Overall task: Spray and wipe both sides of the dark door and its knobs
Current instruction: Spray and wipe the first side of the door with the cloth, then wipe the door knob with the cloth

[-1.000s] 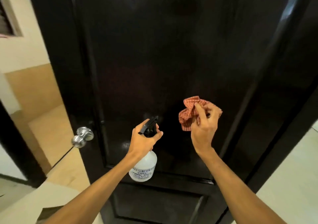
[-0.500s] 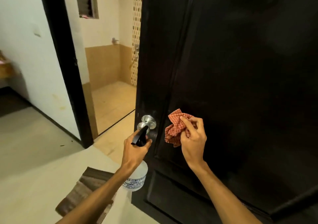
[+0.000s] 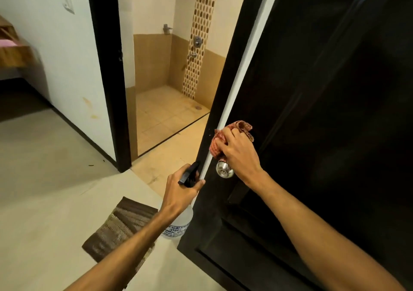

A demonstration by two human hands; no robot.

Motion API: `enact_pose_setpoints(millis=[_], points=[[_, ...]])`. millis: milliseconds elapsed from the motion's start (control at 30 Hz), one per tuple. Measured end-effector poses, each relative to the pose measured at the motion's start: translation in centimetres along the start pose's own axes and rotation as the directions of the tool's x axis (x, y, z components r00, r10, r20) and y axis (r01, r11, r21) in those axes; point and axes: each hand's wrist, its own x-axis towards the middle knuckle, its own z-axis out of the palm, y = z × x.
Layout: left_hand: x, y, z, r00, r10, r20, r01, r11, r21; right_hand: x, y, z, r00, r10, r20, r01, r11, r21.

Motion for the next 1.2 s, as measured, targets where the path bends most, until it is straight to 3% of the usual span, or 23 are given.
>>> enact_pose_setpoints(millis=[100, 200, 267, 333, 400, 467, 500, 567, 667, 700, 733, 800, 833, 900, 967, 1033, 1067, 1133, 1200], points=[[0.6, -0.6, -0.8, 0.999, 0.009, 0.031, -0.008, 1.000, -0.008, -1.7, 0.2, 0.5, 0.996, -0.036, 0.079, 0.037, 0.999, -0.017], [0.8, -0.6, -0.9, 0.998, 0.025, 0.050, -0.025, 1.000, -0.006, -4.5, 0.0, 0.6, 0.980, 0.193, -0.047, -0.189, 0.978, 0.091], [0.7, -0.7, -0.7, 0.997, 0.012, 0.070, -0.011, 1.000, -0.015, -7.9, -2.4, 1.6, 0.875, 0.483, -0.030, -0.457, 0.844, 0.282], [0.5, -0.7, -0.4, 0.996, 0.004, 0.088, -0.002, 1.000, -0.029, -10.6, -4.9, 2.2, 0.704, 0.707, 0.063, -0.637, 0.591, 0.495], [0.7, -0.5, -0.3, 0.995, 0.009, 0.097, -0.006, 0.999, -0.037, -10.5, -5.5, 1.9, 0.579, 0.807, 0.117, -0.650, 0.370, 0.663], [1.2, 0.1, 0.0, 0.994, 0.019, 0.103, -0.016, 1.000, -0.024, -8.6, -4.5, 0.2, 0.492, 0.870, 0.026, -0.593, 0.313, 0.742], [1.3, 0.2, 0.1, 0.994, 0.023, 0.104, -0.020, 1.000, -0.022, -7.7, -4.2, -0.4, 0.473, 0.881, -0.029, -0.573, 0.332, 0.750], [1.3, 0.4, 0.2, 0.995, 0.025, 0.095, -0.022, 0.999, -0.026, -6.2, -4.6, -0.2, 0.535, 0.843, -0.054, -0.535, 0.387, 0.751], [0.8, 1.1, 0.6, 0.994, 0.006, 0.110, -0.002, 0.999, -0.040, -7.8, -6.6, 2.0, 0.606, 0.789, 0.101, -0.572, 0.344, 0.745], [0.8, 1.2, 0.5, 0.993, -0.001, 0.114, 0.008, 0.998, -0.058, -8.7, -7.1, 3.0, 0.559, 0.814, 0.161, -0.600, 0.263, 0.756], [0.7, 1.4, 0.7, 0.993, -0.004, 0.115, 0.012, 0.997, -0.071, -9.5, -7.1, 3.5, 0.463, 0.850, 0.251, -0.622, 0.110, 0.775], [0.8, 1.9, 0.8, 0.995, -0.002, 0.101, 0.010, 0.997, -0.075, -10.3, -6.5, 3.7, 0.236, 0.854, 0.464, -0.546, -0.278, 0.790], [0.7, 1.8, 0.6, 0.995, -0.008, 0.098, 0.015, 0.997, -0.072, -10.3, -6.5, 3.4, 0.169, 0.853, 0.494, -0.479, -0.367, 0.797], [0.8, 1.5, 0.5, 0.995, -0.018, 0.097, 0.024, 0.998, -0.066, -9.3, -6.0, 1.8, 0.162, 0.905, 0.393, -0.414, -0.299, 0.860], [1.0, 1.2, 0.2, 0.995, -0.016, 0.094, 0.021, 0.999, -0.047, -7.7, -5.9, 0.0, 0.324, 0.920, 0.223, -0.409, -0.076, 0.909], [1.3, 1.1, 0.1, 0.994, 0.001, 0.106, 0.003, 0.999, -0.038, -6.1, -6.4, -0.7, 0.527, 0.835, 0.158, -0.453, 0.119, 0.883], [1.4, 1.1, 0.1, 0.993, 0.009, 0.114, -0.004, 0.999, -0.038, -5.5, -6.8, -0.5, 0.595, 0.790, 0.149, -0.497, 0.217, 0.840], [2.0, 1.0, 0.3, 0.989, 0.024, 0.144, -0.018, 0.999, -0.046, -5.0, -7.9, 0.3, 0.609, 0.779, 0.149, -0.561, 0.290, 0.775], [2.5, 1.0, 0.3, 0.985, 0.035, 0.171, -0.027, 0.998, -0.051, -5.1, -8.3, 0.8, 0.492, 0.849, 0.191, -0.554, 0.137, 0.821]])
